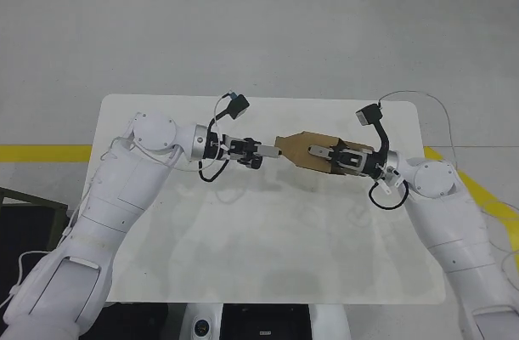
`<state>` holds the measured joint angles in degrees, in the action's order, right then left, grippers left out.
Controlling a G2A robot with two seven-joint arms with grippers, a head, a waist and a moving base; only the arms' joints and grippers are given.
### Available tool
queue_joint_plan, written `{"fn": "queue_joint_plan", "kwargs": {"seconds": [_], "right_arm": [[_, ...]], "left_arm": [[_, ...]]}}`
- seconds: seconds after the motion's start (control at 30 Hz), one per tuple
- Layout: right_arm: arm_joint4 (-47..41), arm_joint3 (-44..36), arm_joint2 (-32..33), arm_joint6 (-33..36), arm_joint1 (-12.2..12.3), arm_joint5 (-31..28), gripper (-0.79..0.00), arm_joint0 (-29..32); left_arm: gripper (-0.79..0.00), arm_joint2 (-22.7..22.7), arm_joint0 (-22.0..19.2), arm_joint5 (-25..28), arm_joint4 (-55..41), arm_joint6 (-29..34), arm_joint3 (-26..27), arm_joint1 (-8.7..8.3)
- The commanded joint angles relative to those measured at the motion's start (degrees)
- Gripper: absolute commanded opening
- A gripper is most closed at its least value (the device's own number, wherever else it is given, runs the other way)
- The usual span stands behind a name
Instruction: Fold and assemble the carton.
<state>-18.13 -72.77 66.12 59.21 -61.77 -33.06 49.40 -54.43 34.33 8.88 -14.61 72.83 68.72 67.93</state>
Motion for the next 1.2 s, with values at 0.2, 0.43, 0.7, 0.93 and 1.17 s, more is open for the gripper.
{"fn": "queue_joint_plan", "kwargs": {"seconds": [0.2, 0.43, 0.7, 0.93, 1.17], "right_arm": [[-2.2, -2.5, -0.2, 1.7, 0.0, -0.5, -0.785, 0.0], [-3.4, -4.4, -1.0, 2.5, -0.2, -0.5, -0.785, -0.3], [-4.8, -5.9, -1.7, 3.4, -0.3, -0.4, -0.785, -0.3], [-6.0, -6.6, -2.3, 3.5, -0.5, -0.5, -0.785, -0.4], [-8.3, -6.9, -2.8, 3.7, -0.7, -0.4, -0.785, -0.5]], "left_arm": [[0.000, -0.7, 0.3, -0.9, -0.3, -1.4, -3.0, -0.18], [0.000, -0.7, 1.1, -1.6, -1.1, -1.7, -3.7, -0.23], [0.000, -0.6, 1.3, -1.7, -3.0, -1.9, -4.6, -0.03], [0.000, 0.4, 1.3, -1.6, -4.3, -0.8, -5.0, 0.36], [0.000, 1.8, 0.9, -1.0, -5.8, -0.7, -5.7, 1.05]]}}
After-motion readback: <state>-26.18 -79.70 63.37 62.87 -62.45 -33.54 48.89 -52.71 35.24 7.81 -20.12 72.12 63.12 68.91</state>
